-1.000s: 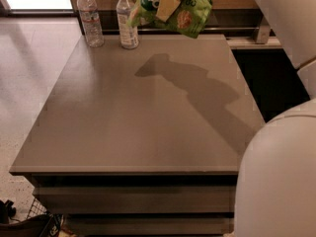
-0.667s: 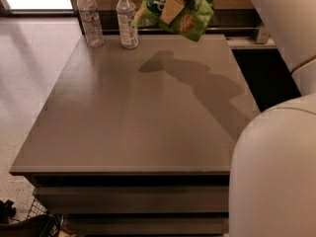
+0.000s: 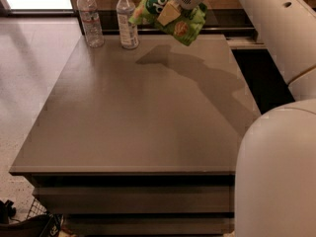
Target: Move green rice chip bag near blue plastic bottle
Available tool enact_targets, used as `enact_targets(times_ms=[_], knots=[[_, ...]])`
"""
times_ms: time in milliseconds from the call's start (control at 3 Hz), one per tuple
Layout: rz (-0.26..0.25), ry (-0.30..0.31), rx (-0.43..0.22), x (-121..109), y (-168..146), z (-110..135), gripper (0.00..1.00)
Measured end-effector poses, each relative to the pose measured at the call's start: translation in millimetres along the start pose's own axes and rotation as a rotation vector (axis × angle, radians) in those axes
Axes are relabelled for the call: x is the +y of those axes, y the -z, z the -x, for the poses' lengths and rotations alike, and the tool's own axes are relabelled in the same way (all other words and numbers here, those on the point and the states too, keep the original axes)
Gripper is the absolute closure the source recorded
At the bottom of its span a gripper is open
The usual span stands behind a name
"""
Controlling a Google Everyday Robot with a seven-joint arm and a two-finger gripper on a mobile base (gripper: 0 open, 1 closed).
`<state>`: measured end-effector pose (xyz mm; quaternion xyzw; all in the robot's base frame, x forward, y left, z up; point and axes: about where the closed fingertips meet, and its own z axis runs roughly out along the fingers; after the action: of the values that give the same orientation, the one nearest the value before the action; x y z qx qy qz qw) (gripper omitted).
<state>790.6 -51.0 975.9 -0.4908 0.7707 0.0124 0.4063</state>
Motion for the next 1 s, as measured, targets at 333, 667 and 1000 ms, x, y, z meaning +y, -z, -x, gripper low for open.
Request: enact_targets(times_ms=[333, 667, 1000], knots=[[0.001, 0.001, 0.000, 0.5, -1.7, 0.3, 0.66], [0.005, 0.001, 0.001, 2.1, -4.7, 0.0, 0.43], [0.011, 0.002, 0.004, 4.2, -8.9, -0.5, 0.13]])
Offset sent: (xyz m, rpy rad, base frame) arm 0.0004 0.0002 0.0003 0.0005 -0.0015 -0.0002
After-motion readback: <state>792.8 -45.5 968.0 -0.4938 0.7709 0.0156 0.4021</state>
